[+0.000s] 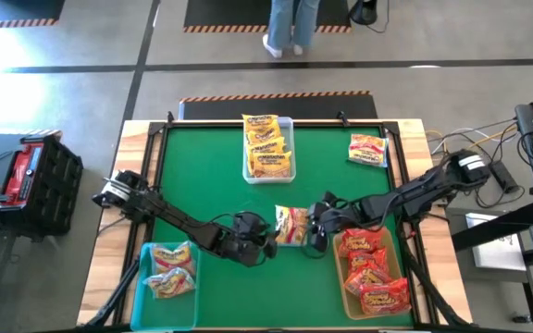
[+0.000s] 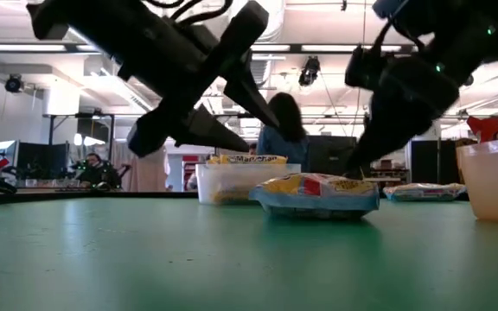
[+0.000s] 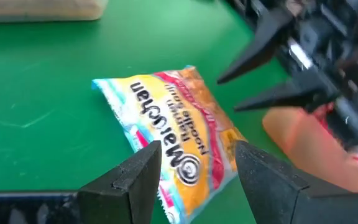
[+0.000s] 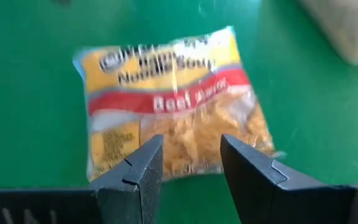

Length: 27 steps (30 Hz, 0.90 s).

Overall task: Sort Maruchan noodles
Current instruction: Put the bottom blue noodle pack into the blue bin

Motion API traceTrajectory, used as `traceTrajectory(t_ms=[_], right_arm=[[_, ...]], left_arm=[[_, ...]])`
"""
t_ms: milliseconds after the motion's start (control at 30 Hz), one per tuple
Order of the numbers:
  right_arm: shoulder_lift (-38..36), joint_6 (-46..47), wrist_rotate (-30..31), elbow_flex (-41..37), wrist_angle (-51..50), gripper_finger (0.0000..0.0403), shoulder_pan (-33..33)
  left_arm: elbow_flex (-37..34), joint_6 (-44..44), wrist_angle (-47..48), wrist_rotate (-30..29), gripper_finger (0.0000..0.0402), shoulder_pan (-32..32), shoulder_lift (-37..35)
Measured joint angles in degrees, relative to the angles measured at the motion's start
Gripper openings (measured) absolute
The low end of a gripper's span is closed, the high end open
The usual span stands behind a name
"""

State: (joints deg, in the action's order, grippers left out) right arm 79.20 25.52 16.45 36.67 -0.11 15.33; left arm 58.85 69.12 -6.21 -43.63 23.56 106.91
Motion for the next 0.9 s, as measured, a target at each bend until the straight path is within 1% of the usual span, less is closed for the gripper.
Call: traceTrajectory(t_ms=[167,500,733,900], right_arm=[[4.26,-0.11,-0.07,-0.37,0.65,0.0150,0.00],[11.30,-1.05,0.07,-0.24,5.07,0.0150,0.02],[11.92,-1.36,-0.82,-0.31,8.51,0.0150,0.00],[12.06,-1.57,-1.01,-0.31,8.60,0.0150,0.00]], left_arm=[[-2.16,4.68,-0.78,-0.52,0.0189,-0.21,-0.02],[-2.12,6.67,-4.27,-0.20,0.0189,-0.51,-0.02],[-2.12,9.35,-5.29,0.76,0.0189,-0.90,-0.01],[-2.10,12.02,-5.56,1.66,0.0190,-1.85,0.86]])
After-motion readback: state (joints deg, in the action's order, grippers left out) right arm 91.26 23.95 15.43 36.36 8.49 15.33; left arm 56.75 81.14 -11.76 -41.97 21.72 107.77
